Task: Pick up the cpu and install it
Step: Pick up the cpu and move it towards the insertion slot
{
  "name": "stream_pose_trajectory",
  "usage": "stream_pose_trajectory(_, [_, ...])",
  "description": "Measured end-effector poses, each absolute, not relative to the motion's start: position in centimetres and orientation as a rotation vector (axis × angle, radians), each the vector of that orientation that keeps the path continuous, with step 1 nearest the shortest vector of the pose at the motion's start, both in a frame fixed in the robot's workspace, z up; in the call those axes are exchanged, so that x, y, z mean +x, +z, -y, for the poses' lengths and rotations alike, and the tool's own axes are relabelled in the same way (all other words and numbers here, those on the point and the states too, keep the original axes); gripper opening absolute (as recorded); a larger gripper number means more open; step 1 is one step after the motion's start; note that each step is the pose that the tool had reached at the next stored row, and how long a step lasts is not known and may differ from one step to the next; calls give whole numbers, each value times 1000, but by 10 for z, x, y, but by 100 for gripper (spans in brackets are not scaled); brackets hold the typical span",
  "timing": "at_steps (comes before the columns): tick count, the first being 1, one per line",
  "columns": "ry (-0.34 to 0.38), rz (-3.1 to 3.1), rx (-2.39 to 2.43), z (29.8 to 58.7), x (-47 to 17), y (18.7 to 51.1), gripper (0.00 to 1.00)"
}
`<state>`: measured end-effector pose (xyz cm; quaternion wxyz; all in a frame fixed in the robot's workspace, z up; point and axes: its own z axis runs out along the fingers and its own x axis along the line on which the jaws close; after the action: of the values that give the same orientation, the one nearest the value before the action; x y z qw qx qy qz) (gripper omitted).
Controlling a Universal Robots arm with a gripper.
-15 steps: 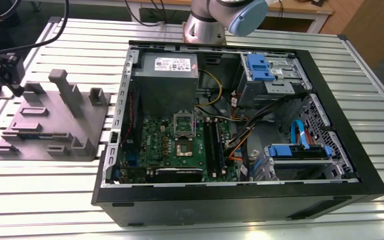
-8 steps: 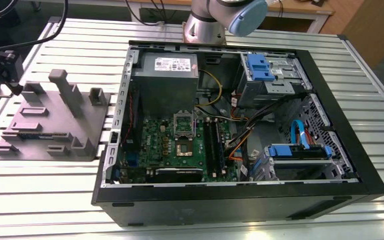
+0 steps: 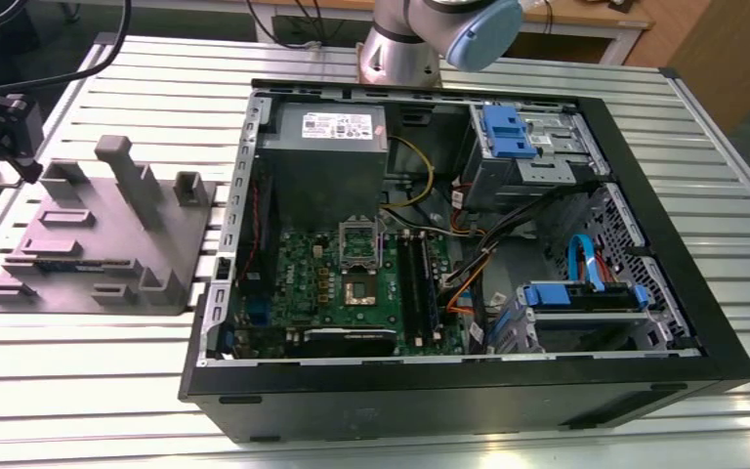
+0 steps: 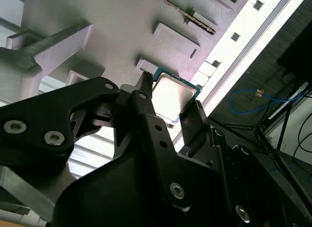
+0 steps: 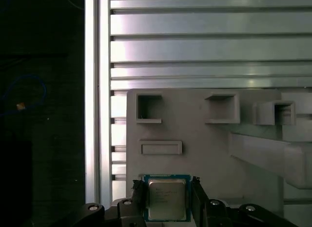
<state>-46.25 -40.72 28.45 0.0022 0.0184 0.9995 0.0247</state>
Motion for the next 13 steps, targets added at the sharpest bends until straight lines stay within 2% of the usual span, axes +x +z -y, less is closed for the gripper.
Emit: stream_pose_trajectory(13, [77,-3136,58,407,-462,290,47])
